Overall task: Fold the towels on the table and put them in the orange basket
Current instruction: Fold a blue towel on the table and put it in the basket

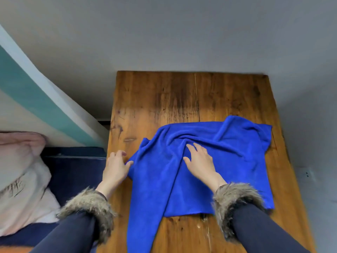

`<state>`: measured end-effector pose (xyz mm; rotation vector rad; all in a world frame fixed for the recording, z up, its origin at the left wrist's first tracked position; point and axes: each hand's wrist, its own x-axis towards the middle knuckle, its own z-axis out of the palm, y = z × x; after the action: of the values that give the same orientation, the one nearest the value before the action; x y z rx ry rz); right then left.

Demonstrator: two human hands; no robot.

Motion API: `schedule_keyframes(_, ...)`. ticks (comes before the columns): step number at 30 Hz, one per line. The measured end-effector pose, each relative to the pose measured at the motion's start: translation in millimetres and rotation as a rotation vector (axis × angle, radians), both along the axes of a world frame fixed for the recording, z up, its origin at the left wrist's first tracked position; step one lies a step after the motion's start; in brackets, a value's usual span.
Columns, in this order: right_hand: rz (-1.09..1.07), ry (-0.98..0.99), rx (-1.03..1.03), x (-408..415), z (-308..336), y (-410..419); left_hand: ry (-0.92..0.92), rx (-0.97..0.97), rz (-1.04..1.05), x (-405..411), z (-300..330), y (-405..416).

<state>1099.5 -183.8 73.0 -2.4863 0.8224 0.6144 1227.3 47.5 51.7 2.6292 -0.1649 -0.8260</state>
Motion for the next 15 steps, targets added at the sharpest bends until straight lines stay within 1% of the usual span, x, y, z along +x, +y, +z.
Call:
schedule_keyframes(3,-0.069,0.064,0.049,0.5,-14.1,29.8,-0.017,0.038,-0.054,4.0,-6.0,3.9)
schedule_keyframes(7,-0.157,0.094,0.031,-5.1,-25.7,48.7,-0.046,0.029,-0.102,-1.7,-12.7,8.7)
schedule_keyframes(9,-0.166,0.108,0.009,-10.0,-29.0,53.5,-0.059,0.027,-0.121,3.3,-11.8,15.1)
schedule_keyframes(11,-0.138,0.126,-0.031,-14.3,-30.7,55.6,-0.128,0.035,-0.120,20.1,-4.7,24.9)
schedule_keyframes(15,-0.102,0.159,-0.100,-13.7,-31.5,59.7,-0.369,-0.022,-0.004,77.2,25.1,37.1)
